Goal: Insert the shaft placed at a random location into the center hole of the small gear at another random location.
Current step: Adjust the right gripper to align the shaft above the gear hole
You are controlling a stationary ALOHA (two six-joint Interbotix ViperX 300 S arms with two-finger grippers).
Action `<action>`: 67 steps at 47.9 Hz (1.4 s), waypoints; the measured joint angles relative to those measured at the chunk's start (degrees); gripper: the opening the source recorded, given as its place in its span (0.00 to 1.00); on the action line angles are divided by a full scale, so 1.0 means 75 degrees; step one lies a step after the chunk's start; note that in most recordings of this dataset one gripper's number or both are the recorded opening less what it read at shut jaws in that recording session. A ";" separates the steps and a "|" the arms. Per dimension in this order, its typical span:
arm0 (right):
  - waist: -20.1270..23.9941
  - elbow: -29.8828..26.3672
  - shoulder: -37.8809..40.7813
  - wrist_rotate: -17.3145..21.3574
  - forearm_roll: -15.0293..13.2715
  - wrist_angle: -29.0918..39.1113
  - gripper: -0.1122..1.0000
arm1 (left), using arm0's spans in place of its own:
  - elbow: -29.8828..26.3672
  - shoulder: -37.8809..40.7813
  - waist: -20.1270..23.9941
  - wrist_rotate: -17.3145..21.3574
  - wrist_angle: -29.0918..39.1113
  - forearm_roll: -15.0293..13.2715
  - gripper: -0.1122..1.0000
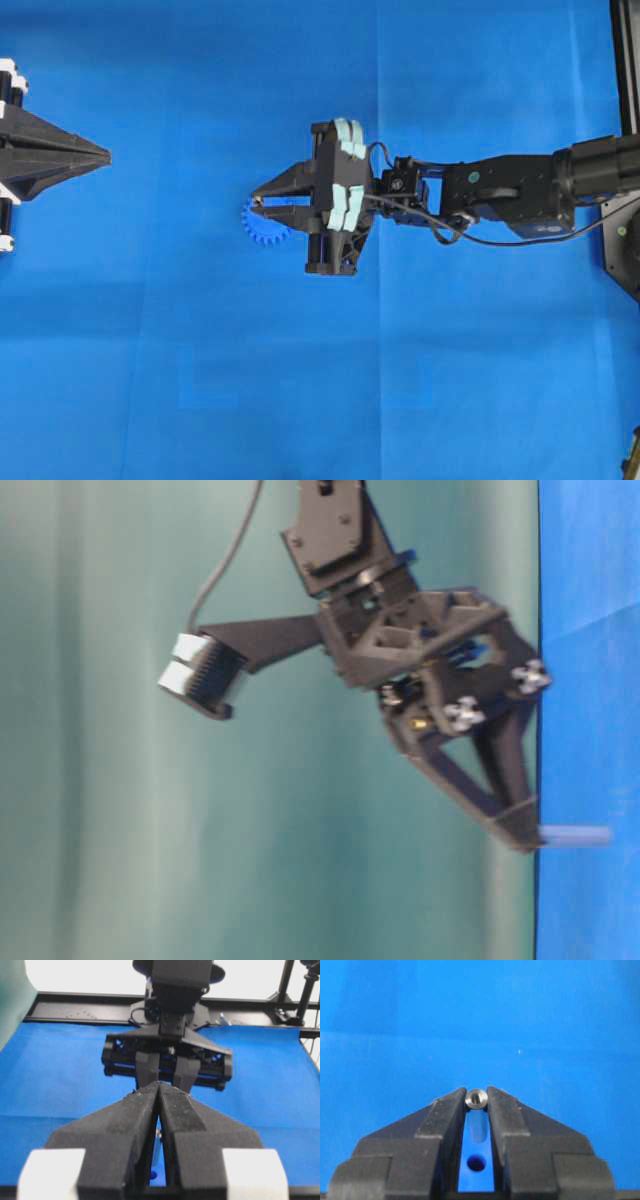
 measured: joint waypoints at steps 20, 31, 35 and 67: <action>0.0047 0.0000 0.0492 0.0012 0.0316 -0.0129 0.13 | 0.0000 0.0000 0.0000 0.0000 0.0000 0.0000 0.10; 0.0047 0.0000 0.0492 0.0012 0.0328 -0.0223 0.13 | 0.0000 0.0000 0.0000 0.0000 0.0000 0.0000 0.10; 0.0047 0.0000 0.0492 0.0000 0.0328 -0.0246 0.13 | 0.0000 0.0000 0.0000 0.0000 0.0000 0.0000 0.10; 0.0047 0.0199 -0.0176 -0.0363 0.0258 -0.0316 0.13 | 0.0000 0.0000 0.0000 0.0000 0.0012 0.0000 0.10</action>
